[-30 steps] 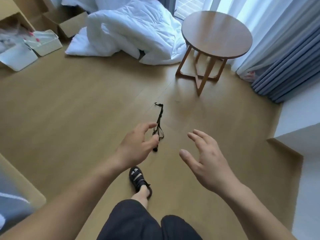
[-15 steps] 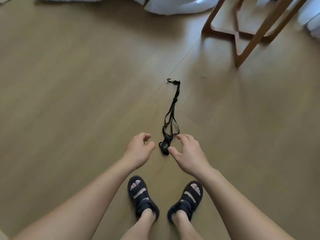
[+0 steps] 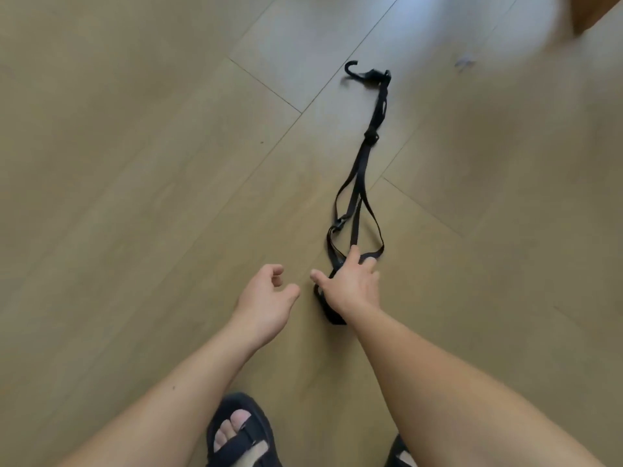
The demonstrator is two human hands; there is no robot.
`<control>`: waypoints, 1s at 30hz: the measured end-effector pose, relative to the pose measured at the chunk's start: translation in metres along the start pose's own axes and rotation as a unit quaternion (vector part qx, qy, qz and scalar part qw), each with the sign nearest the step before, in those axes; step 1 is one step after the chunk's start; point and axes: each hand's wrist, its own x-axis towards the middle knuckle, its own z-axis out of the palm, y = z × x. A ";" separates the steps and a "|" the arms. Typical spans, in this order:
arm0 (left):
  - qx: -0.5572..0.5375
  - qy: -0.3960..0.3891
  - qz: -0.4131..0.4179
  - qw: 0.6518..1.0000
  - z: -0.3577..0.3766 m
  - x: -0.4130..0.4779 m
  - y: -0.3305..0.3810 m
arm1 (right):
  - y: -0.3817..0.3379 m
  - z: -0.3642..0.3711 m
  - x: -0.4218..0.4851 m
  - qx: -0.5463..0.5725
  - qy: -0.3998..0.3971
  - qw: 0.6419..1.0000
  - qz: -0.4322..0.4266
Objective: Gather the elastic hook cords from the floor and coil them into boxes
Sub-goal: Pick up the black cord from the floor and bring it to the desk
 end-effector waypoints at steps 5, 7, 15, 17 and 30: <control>0.018 -0.012 -0.021 1.000 -0.008 -0.001 -0.008 | -0.005 0.015 0.008 0.043 -0.006 0.999 -0.016; 0.020 -0.013 -0.022 0.999 -0.015 -0.015 -0.001 | -0.002 -0.001 -0.006 0.125 -0.027 0.992 0.004; 0.081 -0.043 0.086 0.992 -0.043 -0.138 0.104 | 0.016 -0.175 -0.149 0.376 -0.005 0.924 -0.067; 0.102 -0.062 0.150 0.982 -0.056 -0.180 0.142 | 0.020 -0.234 -0.198 0.383 -0.015 0.916 -0.119; 0.089 -0.238 0.352 0.901 -0.136 -0.499 0.385 | 0.084 -0.568 -0.506 0.326 0.054 0.899 -0.289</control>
